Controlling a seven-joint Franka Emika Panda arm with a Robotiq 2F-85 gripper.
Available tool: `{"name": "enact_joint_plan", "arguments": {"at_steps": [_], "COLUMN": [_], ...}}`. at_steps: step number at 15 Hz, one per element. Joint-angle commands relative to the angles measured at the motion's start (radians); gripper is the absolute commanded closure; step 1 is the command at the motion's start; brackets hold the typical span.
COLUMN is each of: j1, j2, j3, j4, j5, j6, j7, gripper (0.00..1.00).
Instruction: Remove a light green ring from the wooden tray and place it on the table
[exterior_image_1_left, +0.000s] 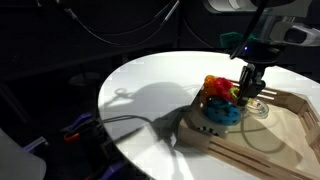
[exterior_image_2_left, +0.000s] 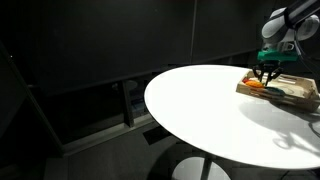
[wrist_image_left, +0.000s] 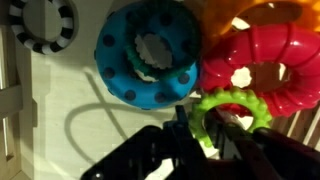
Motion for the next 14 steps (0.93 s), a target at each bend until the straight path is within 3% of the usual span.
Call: {"name": "enact_joint_plan", "arguments": {"at_steps": [1,3,14], "j1": [0.009,0.011,0.049], "j2": [-0.006,-0.025,-0.164], "j3": [-0.007,-0.007,0.011], "j4": [0.005,-0.01,-0.119], "j5": [0.006,0.004,-0.004], "j6": [0.018,0.032,0.059], "j7": [0.024,0.023,-0.008], "gripper": [0.97,0.92,0.92]}}
